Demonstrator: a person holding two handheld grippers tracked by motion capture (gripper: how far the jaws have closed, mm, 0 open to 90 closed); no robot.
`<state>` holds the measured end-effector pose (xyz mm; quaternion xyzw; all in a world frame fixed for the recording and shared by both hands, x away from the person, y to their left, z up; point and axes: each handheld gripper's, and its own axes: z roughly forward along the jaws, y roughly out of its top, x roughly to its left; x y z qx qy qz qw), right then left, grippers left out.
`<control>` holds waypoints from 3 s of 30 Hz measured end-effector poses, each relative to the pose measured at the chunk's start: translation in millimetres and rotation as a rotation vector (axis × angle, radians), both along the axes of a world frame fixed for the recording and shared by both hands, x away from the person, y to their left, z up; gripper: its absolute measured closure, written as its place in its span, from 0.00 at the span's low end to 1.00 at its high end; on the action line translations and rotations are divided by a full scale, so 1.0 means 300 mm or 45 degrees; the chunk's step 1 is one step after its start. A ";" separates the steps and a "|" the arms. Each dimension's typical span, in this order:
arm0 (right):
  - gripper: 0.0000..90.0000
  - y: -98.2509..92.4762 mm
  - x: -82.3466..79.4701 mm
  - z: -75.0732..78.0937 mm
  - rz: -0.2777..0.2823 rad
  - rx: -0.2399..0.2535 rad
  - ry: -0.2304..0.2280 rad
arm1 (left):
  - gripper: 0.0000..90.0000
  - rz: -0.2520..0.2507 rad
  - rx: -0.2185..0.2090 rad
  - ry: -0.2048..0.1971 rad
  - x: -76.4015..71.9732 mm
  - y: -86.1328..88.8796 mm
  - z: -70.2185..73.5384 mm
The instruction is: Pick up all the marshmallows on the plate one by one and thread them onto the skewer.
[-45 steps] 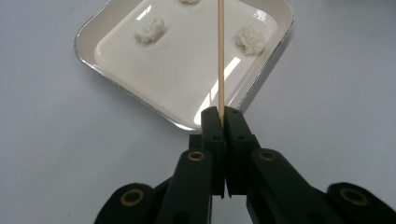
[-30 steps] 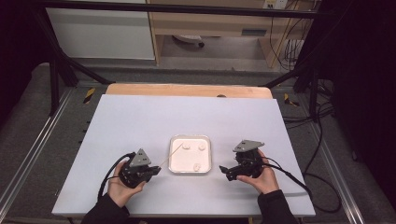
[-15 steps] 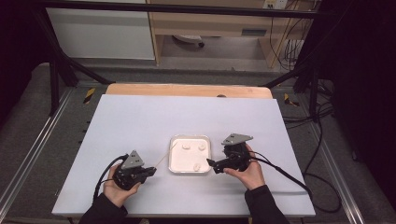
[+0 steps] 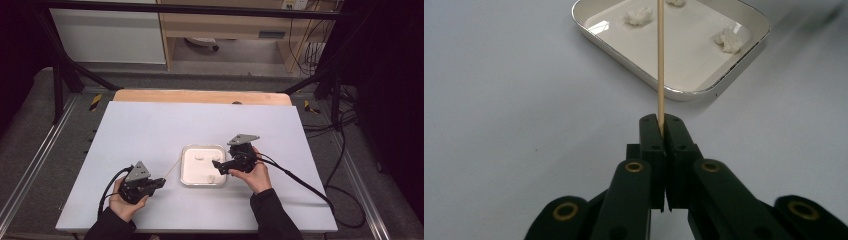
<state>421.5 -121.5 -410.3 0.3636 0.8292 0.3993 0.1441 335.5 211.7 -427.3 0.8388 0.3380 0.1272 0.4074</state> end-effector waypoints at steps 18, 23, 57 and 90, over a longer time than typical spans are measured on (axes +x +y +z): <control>0.49 0.056 0.089 -0.073 0.022 -0.051 0.065 | 0.98 -0.002 0.003 -0.001 -0.002 -0.002 -0.003; 0.56 0.062 0.096 -0.090 0.013 -0.049 0.072 | 0.98 -0.007 0.007 -0.001 -0.002 -0.004 -0.003; 0.79 0.061 0.075 -0.088 0.037 -0.072 0.058 | 0.98 -0.017 0.001 -0.023 -0.011 -0.017 0.001; 0.79 0.004 -0.029 0.163 0.230 0.601 0.057 | 0.98 -0.043 -0.061 -0.090 -0.033 -0.082 0.004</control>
